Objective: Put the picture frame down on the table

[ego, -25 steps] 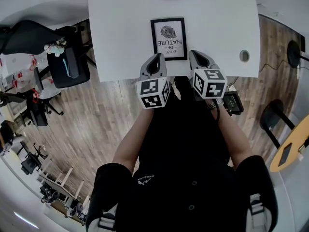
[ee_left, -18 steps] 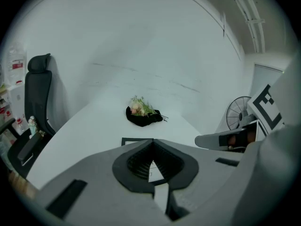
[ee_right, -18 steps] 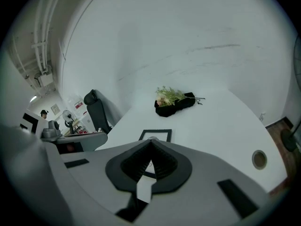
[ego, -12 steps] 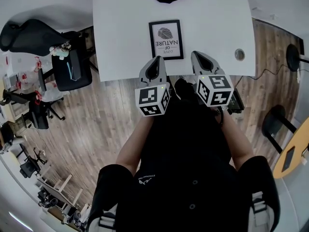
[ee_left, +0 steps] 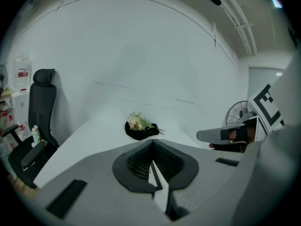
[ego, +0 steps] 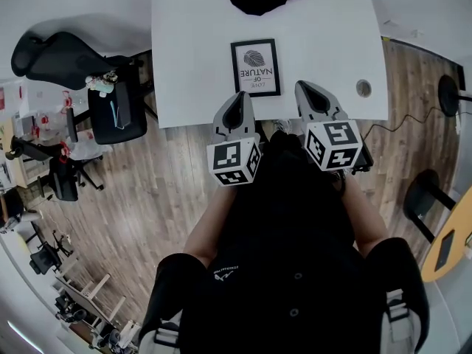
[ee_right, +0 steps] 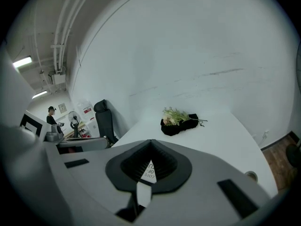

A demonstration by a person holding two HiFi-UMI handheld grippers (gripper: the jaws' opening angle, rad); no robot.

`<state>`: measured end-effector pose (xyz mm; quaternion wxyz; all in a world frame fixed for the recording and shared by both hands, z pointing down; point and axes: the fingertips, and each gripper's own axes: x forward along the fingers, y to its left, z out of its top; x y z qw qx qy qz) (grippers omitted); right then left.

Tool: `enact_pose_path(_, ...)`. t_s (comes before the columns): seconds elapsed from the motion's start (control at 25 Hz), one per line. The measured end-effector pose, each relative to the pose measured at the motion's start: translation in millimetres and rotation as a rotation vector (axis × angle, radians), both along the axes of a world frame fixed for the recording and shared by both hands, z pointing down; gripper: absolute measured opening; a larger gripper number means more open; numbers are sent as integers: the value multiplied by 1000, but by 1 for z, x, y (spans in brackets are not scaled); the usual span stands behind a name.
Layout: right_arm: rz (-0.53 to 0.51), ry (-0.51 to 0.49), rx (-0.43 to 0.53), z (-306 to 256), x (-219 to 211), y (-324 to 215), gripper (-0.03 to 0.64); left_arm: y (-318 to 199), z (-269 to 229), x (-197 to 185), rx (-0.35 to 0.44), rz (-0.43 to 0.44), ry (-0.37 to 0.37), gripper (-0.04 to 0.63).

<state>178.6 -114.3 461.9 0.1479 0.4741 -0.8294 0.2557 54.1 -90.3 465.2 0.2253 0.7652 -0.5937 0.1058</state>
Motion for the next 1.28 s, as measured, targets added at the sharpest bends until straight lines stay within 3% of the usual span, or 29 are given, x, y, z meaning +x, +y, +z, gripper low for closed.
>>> enact_pose_path(0.52,-49,3,189,-73,-7,11,-2,10,-78,0,184,-13,-12,6)
enact_pose_path(0.96,-27,-42,309,-129,-2,14,-2,18,-136,-5,327,-33,-29,6)
enact_pose_path(1.28,-20,-42,397,-151,-2,16,-2,20,-144,-2,349,-29,-44,6)
